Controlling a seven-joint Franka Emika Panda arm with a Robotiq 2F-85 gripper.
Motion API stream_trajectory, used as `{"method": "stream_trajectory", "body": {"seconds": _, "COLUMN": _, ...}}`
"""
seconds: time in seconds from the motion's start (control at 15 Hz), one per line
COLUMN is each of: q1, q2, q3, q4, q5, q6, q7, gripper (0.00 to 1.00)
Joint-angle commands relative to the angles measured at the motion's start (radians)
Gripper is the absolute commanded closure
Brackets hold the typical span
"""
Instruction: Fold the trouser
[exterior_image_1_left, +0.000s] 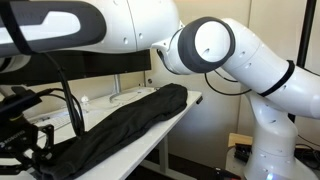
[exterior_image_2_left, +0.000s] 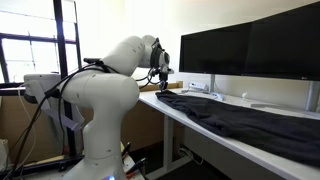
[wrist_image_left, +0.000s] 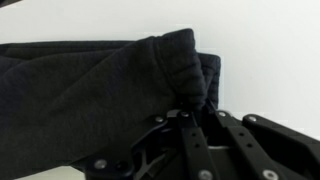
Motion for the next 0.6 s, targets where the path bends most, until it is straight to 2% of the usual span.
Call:
{"method": "stream_trajectory", "body": {"seconds": 0.0, "q1": -0.014, "q2": -0.022, "q3": 0.009, "q4": -0.028, "q5": 0.021, "q6": 0.011, "q7": 0.008, "gripper": 1.0}}
{"method": "stream_trajectory", "body": {"seconds": 0.53, "q1": 0.007, "q2": -0.075, "q3": -0.036, "q4": 0.042, "q5": -0.042, "q6": 0.003, "q7": 0.008, "gripper": 0.98}}
